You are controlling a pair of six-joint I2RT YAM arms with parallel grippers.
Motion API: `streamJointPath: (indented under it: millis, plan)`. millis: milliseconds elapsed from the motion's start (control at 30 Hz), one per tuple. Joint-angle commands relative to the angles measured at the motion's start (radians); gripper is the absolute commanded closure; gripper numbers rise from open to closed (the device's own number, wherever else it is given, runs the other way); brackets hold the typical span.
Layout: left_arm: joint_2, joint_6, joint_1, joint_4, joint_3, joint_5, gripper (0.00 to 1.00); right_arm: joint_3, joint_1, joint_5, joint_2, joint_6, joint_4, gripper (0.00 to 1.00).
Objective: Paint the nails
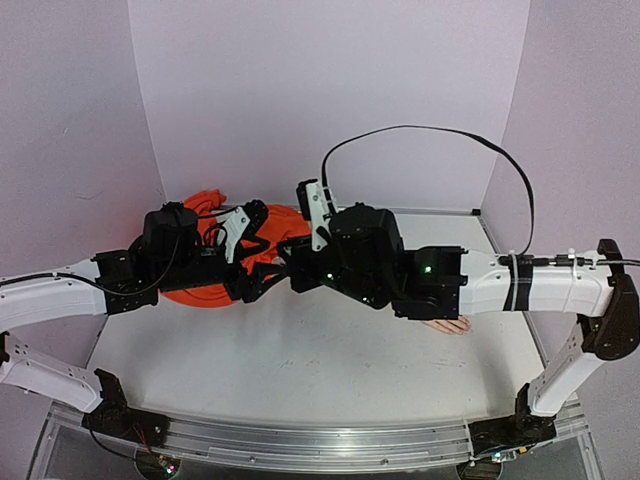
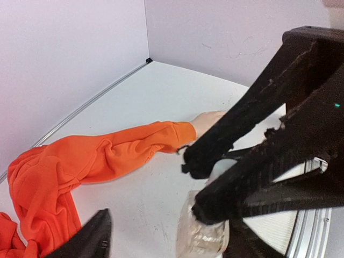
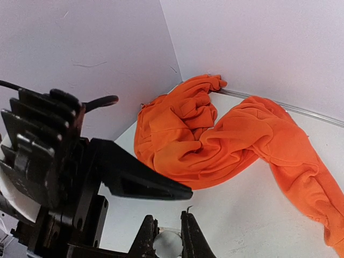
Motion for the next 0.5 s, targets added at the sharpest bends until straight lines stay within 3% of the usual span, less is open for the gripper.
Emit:
streamJointPath:
  millis: [0,233,367,467]
  plan:
    - [-0.005,-0.028,0.019,0.104,0.056,0.059,0.01,-0.103,-0.130,0.011,-0.131,0.029,0.004,1.00]
    - [-0.024,-0.033,0.019,0.104,0.052,0.039,0.00,-0.401,-0.526,0.049,-0.279,0.012,0.086,1.00]
    - [-0.036,-0.033,0.019,0.101,0.051,0.004,0.01,-0.508,-0.797,0.002,-0.265,0.034,0.175,1.00]
    - [-0.041,-0.032,0.019,0.099,0.050,-0.021,0.01,-0.549,-0.934,-0.013,-0.188,0.043,0.266,1.00]
